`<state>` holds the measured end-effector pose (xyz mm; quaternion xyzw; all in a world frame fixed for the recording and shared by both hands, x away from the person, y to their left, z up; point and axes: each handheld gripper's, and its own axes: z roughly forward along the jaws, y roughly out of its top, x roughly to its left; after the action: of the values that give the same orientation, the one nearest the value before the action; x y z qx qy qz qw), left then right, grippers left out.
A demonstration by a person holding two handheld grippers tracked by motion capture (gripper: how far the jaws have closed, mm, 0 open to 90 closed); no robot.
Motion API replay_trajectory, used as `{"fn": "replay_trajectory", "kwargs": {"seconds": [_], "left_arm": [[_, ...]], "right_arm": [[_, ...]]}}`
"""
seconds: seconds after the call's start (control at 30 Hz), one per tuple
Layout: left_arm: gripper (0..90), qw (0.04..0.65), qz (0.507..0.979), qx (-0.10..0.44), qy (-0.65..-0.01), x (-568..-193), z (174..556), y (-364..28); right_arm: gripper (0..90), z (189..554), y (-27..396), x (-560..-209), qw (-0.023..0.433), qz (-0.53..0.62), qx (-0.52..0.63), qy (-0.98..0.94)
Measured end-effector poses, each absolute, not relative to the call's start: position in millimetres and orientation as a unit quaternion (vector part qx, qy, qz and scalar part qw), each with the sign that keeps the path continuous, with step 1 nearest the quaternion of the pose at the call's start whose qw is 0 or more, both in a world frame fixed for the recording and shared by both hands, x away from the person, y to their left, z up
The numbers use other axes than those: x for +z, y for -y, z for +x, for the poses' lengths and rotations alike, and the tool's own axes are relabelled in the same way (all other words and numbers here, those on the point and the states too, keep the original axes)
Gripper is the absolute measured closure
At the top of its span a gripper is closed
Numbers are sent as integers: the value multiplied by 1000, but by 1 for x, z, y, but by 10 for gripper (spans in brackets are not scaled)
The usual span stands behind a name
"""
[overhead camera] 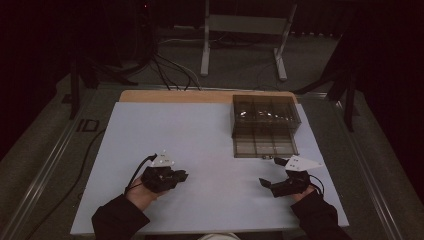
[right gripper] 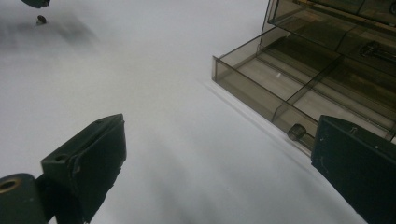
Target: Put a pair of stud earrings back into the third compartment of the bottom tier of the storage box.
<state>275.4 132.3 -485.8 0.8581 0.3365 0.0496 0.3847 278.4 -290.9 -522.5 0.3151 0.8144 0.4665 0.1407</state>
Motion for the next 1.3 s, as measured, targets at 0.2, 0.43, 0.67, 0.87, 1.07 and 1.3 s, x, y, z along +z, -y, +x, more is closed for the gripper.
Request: {"fn": "replay_trajectory", "kwargs": {"seconds": [0.2,0.43,0.67,0.87,1.07,1.3], "left_arm": [[817,386,863,39,-324,-480,285,-123],[817,391,865,37,-313,-474,294,-113],[818,401,865,29,-300,-469,301,-102],[818,404,868,27,-287,-465,307,-90],[818,411,869,23,-274,-460,312,-79],[818,420,870,16,-258,-455,318,-60]], "right_arm": [[34,279,291,-523,140,314,466,-815],[34,279,290,-523,138,315,466,-815],[34,279,291,-523,136,318,468,-814],[34,279,291,-523,137,316,469,-813],[34,279,290,-522,137,314,469,-814],[34,278,289,-522,136,314,469,-814]]}}
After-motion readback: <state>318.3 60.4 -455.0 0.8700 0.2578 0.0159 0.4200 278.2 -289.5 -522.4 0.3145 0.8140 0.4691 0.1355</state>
